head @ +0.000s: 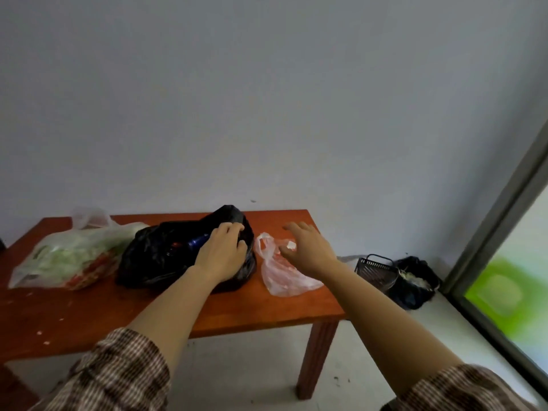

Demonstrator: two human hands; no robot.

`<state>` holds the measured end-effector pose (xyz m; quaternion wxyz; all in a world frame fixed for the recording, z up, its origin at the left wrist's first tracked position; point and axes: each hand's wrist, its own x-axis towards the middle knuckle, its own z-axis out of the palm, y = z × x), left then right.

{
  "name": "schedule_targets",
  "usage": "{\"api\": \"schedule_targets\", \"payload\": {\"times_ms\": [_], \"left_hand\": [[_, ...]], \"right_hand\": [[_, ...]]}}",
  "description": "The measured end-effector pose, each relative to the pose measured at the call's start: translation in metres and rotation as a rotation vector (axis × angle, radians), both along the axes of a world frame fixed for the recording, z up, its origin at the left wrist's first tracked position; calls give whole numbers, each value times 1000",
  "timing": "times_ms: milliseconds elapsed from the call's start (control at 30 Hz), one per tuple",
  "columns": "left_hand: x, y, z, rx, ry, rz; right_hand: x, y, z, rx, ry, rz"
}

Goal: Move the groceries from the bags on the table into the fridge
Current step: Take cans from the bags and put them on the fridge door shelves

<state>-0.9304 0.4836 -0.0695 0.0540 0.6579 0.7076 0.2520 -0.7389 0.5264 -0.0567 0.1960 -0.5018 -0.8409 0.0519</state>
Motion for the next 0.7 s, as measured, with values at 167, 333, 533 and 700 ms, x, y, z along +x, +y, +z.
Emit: {"api": "schedule_targets", "payload": {"times_ms": [167, 333, 533, 700], "left_hand": [[-70, 63, -39, -103, -16, 67], [-124, 105, -74, -185, -36, 127], [-176, 133, -123, -291, -34, 145], [-212, 148, -166, -497, -20, 126]], "right_hand": [[-65, 79, -31, -96, -23, 73], [-121, 133, -62, -187, -87, 163], [-177, 167, -91, -94, -103, 261], [-215, 181, -129, -19, -438, 328]]}}
